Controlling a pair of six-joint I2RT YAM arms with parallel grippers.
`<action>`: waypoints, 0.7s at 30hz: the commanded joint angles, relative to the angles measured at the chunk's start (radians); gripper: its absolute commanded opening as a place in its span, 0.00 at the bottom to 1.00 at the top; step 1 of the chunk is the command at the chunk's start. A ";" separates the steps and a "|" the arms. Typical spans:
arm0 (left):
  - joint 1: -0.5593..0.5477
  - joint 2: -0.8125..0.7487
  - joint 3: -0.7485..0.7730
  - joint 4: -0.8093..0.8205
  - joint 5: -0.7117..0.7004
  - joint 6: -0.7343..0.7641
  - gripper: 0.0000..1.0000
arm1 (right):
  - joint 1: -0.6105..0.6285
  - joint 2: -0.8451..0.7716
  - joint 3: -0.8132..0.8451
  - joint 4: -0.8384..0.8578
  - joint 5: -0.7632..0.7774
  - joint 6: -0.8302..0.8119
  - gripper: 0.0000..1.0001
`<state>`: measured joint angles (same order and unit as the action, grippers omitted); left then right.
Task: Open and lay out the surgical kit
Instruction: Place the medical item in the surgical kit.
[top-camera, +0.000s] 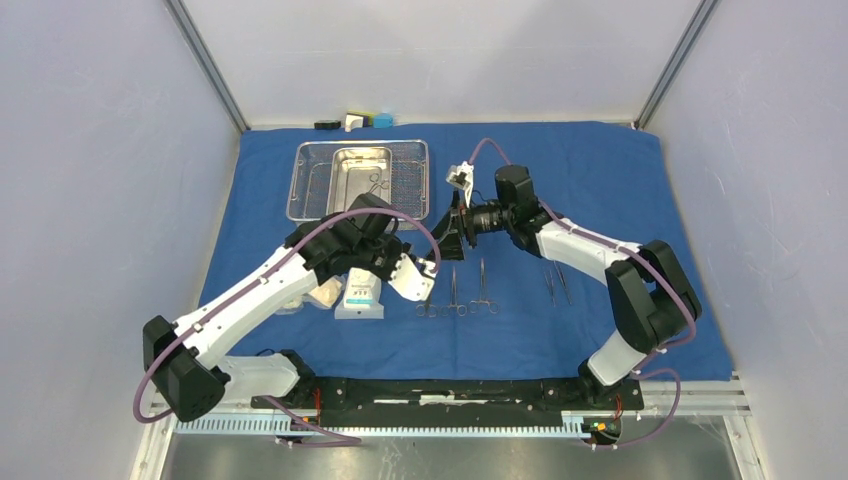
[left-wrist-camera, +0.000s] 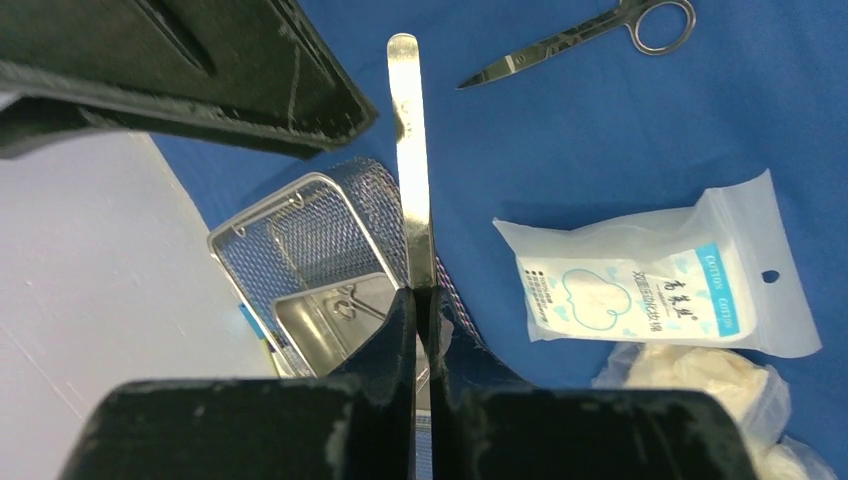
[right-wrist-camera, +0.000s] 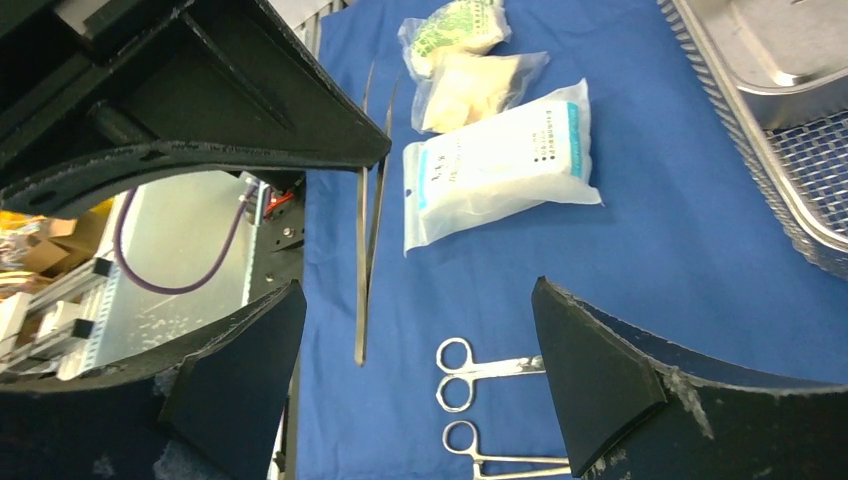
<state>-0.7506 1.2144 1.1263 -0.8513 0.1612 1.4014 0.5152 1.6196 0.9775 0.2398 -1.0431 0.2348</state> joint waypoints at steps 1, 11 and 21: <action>-0.022 0.009 0.000 0.066 0.017 0.076 0.02 | 0.012 0.034 0.023 0.094 -0.068 0.082 0.90; -0.070 0.045 -0.001 0.073 -0.010 0.132 0.02 | 0.029 0.092 -0.011 0.233 -0.140 0.202 0.79; -0.076 0.067 0.001 0.078 -0.023 0.145 0.02 | 0.036 0.099 -0.033 0.187 -0.143 0.152 0.71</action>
<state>-0.8207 1.2789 1.1225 -0.8047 0.1478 1.5013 0.5438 1.7115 0.9489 0.4244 -1.1698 0.4191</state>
